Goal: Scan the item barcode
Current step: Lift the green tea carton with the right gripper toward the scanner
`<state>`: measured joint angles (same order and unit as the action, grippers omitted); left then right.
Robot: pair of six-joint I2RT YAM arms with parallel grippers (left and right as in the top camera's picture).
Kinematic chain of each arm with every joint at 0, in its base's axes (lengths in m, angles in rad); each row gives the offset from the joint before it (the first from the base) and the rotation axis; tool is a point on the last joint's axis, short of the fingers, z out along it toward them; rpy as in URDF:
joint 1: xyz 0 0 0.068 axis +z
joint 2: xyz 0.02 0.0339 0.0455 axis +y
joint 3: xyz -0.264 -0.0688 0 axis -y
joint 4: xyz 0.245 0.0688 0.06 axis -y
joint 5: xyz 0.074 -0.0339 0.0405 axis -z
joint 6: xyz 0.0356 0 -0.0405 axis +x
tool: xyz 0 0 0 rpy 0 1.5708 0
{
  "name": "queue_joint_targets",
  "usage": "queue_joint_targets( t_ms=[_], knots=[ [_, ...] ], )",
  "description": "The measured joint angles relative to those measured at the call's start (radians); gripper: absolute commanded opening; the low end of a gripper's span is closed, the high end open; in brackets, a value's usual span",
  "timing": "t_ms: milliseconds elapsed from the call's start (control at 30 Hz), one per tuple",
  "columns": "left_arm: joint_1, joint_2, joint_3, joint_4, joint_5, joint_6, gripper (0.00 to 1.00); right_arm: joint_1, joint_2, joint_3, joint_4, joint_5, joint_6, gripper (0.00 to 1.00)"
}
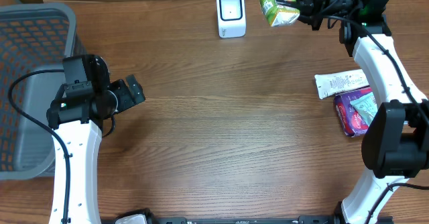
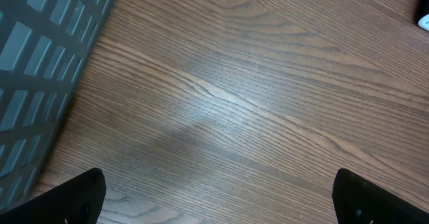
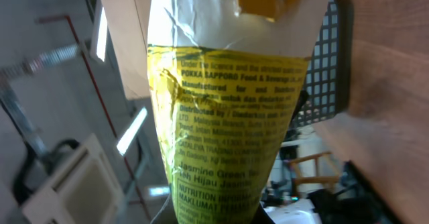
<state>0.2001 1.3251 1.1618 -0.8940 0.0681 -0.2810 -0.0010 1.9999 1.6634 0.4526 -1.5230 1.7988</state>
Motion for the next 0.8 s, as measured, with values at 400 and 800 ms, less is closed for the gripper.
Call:
queue_joint_targets(
  t_ms=[400,800],
  knots=[
    [0.0,0.0,0.0,0.0,0.0,0.0,1.0,0.0,0.0,0.0,0.185,0.01,0.087,0.04],
    [0.0,0.0,0.0,0.0,0.0,0.0,1.0,0.064,0.0,0.0,0.476,-0.003,-0.058,0.04]
  ],
)
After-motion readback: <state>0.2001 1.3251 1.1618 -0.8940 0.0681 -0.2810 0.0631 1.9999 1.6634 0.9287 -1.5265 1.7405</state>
